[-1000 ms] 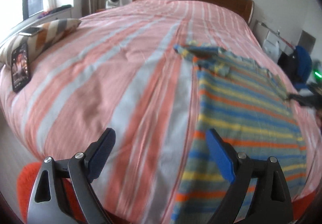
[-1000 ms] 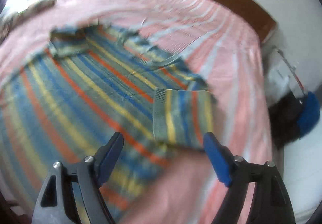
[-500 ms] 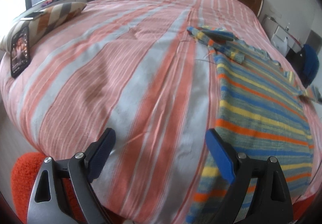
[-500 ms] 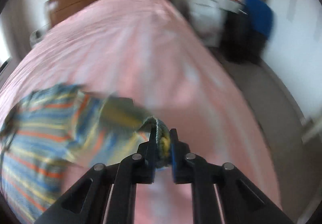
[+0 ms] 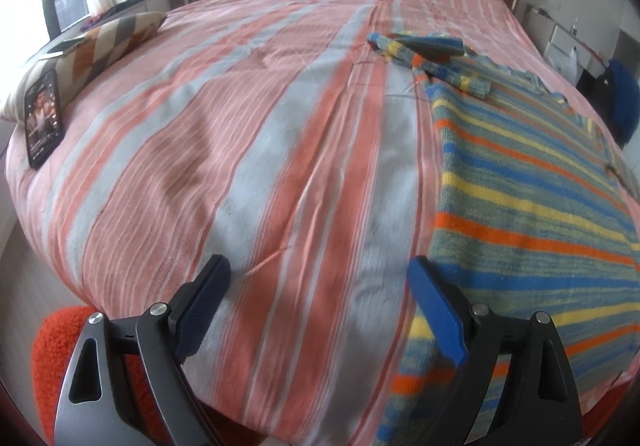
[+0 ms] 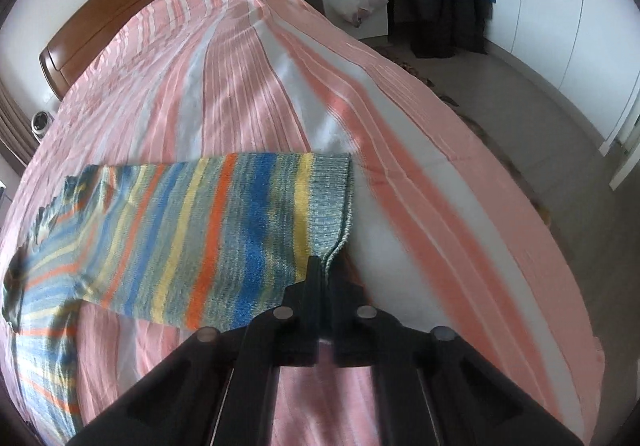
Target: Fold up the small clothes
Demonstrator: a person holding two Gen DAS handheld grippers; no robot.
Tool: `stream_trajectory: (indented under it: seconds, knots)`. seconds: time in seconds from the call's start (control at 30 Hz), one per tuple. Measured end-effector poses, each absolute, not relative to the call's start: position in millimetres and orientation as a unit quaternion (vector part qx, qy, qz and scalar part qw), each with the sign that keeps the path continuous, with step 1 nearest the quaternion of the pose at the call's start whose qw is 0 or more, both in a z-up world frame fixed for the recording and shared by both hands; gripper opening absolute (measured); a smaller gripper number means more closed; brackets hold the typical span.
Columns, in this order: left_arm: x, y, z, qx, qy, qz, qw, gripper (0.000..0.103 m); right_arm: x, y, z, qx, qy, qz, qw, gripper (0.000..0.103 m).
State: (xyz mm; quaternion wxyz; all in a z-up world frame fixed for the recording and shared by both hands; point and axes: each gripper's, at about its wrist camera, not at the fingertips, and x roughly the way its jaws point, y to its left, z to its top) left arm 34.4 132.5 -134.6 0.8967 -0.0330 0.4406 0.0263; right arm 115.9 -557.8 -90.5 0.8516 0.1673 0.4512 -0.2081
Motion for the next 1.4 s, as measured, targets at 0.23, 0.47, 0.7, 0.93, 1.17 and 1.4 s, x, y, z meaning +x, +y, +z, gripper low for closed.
stream_trajectory:
  seconds: [0.23, 0.47, 0.7, 0.93, 1.17, 1.4]
  knots:
    - [32, 137, -132, -0.032, 0.462, 0.032, 0.886, 0.092, 93, -563, -92, 0.192, 0.439, -0.213, 0.852, 0.007]
    - [44, 129, -45, -0.018, 0.402, -0.042, 0.914, 0.092, 23, -515, -51, 0.094, 0.392, -0.244, 0.882, 0.076]
    - [142, 37, -17, 0.138, 0.343, -0.19, 0.909, 0.093, -29, -443, -57, 0.085, 0.385, -0.154, 0.906, 0.076]
    - [229, -19, -115, 0.189, 0.448, -0.22, 0.846, 0.079, -45, -404, -100, 0.071, 0.39, -0.156, 0.905, 0.078]
    - [220, 2, -118, 0.207, 0.494, -0.271, 0.8, 0.074, -51, -398, -107, 0.049, 0.378, -0.154, 0.911, 0.08]
    - [213, -8, -89, 0.245, 0.44, -0.282, 0.817, 0.086, -49, -390, -113, 0.04, 0.368, -0.168, 0.914, 0.091]
